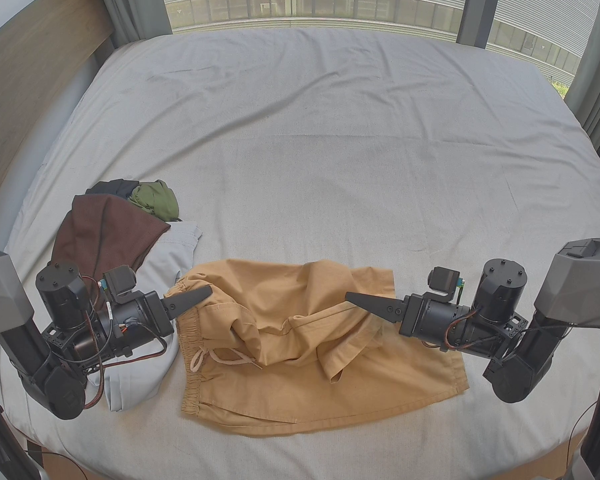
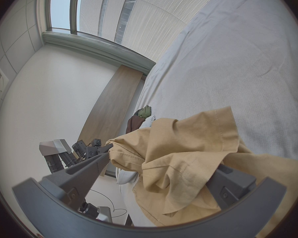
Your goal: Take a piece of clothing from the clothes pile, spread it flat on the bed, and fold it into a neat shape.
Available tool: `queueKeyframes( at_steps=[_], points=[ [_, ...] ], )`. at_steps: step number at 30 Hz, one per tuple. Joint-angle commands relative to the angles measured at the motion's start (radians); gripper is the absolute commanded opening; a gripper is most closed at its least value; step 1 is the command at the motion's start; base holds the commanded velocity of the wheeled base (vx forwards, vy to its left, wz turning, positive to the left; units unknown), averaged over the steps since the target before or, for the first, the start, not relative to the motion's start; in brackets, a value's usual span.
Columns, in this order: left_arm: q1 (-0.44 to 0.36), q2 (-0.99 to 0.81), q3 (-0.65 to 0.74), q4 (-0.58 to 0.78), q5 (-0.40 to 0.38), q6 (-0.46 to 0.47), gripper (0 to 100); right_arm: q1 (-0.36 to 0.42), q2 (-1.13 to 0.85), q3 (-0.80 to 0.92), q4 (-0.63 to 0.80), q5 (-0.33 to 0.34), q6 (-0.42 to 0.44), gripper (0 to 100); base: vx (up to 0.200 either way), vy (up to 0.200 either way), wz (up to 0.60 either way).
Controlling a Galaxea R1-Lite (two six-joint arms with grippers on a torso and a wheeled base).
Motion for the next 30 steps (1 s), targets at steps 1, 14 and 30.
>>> queueKeyframes(
  at_steps=[1,14,30],
  points=[
    [0.0,0.003,0.0,0.0,0.0,-0.001,0,0.016,-0.015,0.0,0.0,0.0,0.0,100,0.0,0.0,0.0],
    [0.0,0.002,0.0,0.0,0.0,-0.001,0,0.066,0.013,-0.019,-0.002,-0.003,0.0,100,0.0,0.0,0.0],
    [0.0,0.003,-0.005,0.0,0.0,-0.001,0,0.059,0.019,-0.019,-0.003,-0.004,-0.005,0,0.0,0.0,0.0]
  ],
)
